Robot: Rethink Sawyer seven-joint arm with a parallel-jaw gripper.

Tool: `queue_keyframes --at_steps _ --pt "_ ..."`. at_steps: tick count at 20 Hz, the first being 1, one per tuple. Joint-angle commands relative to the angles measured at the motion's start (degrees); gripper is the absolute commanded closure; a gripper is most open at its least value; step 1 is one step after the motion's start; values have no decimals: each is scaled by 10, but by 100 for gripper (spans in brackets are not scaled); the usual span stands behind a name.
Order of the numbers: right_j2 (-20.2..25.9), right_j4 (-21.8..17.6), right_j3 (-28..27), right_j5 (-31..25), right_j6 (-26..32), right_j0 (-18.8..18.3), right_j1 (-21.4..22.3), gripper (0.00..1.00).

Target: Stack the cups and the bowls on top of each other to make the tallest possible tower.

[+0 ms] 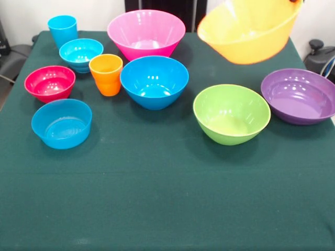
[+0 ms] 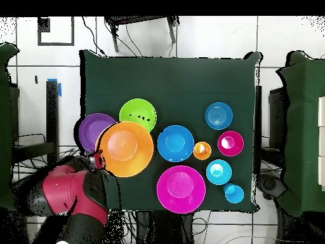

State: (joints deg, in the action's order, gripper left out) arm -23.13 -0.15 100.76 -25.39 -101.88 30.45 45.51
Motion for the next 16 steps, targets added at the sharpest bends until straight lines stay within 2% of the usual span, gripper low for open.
queue_keyframes --at_steps 1,6,10,16 --pt "-3 -73 -70 -93 14 -9 12 100" --pt "29 -53 -77 7 -52 -35 -11 100" --pt "-21 -73 -88 133 -107 -4 -65 100" --pt "-87 -46 -108 281 -114 22 -148 100"
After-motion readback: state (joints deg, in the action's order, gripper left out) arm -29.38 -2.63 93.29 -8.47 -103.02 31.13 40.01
